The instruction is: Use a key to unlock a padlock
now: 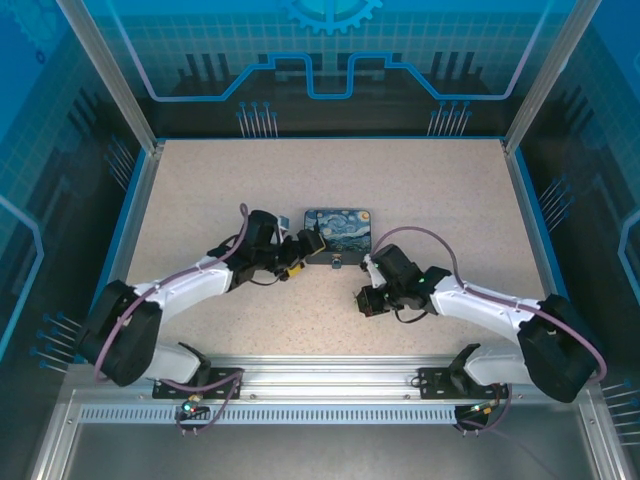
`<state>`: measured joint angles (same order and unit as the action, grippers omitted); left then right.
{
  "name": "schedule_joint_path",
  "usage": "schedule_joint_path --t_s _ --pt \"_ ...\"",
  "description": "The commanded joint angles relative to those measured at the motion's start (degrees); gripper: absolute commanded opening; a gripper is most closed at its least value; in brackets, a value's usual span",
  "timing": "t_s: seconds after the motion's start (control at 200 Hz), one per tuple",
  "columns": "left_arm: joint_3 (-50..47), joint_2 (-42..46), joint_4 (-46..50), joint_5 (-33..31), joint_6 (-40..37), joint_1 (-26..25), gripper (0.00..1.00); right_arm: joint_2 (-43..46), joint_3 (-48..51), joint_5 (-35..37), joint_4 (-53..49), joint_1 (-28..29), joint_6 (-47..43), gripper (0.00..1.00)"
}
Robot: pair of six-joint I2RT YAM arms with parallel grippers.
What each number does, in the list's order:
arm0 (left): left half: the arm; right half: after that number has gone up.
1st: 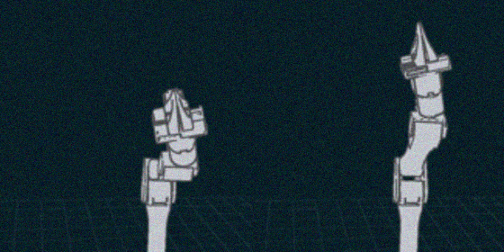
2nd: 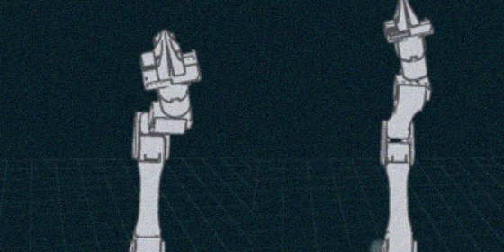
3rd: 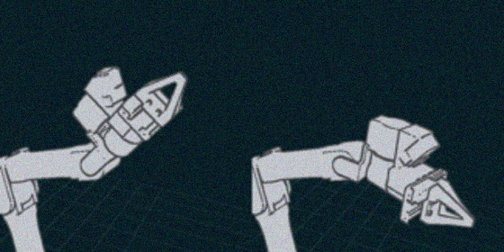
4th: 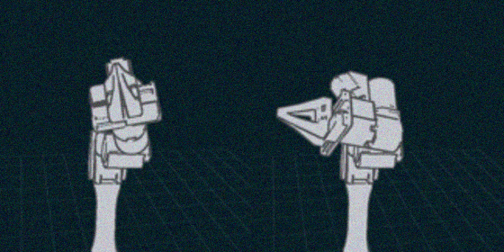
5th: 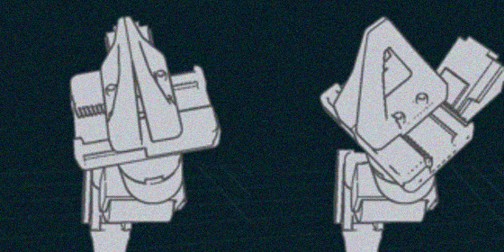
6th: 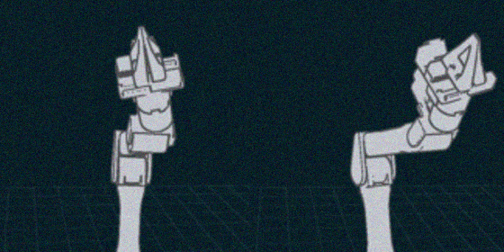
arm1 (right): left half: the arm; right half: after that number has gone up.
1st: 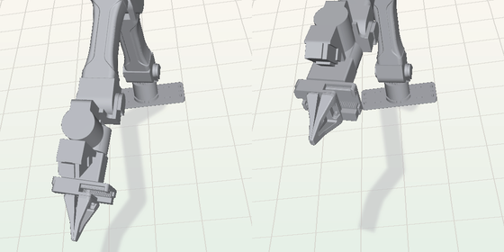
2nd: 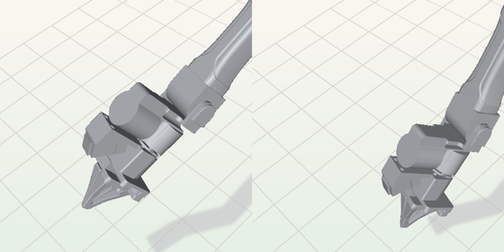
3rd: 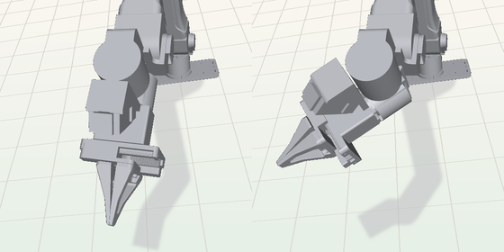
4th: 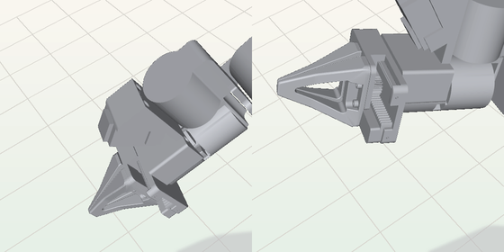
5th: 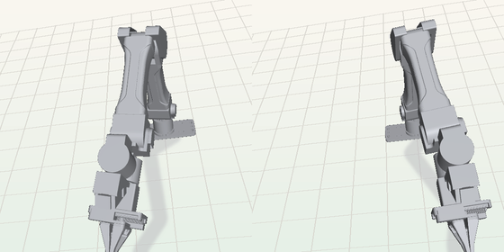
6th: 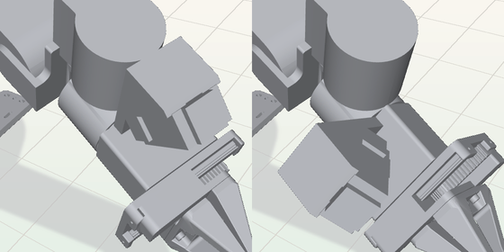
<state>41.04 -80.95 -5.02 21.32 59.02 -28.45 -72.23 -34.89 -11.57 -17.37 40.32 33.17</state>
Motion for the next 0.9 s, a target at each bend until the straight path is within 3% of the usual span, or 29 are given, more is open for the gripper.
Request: schedule_joint_path --t_s 0.0,0.2,0.89 --pt "-0.15 -2.49 -8.69 6.14 -2.25 -0.77 0.80 2.71 0.44 -5.30 3.38 -2.17 -0.38 0.00" --pt "-0.60 -6.85 -18.25 10.55 -0.36 -1.99 0.61 4.19 -0.25 -10.68 5.83 -5.69 0.30 0.00" --pt "0.45 -17.09 -31.19 13.64 4.81 -7.37 0.41 2.45 -2.54 -13.91 8.77 -7.35 1.54 0.00"
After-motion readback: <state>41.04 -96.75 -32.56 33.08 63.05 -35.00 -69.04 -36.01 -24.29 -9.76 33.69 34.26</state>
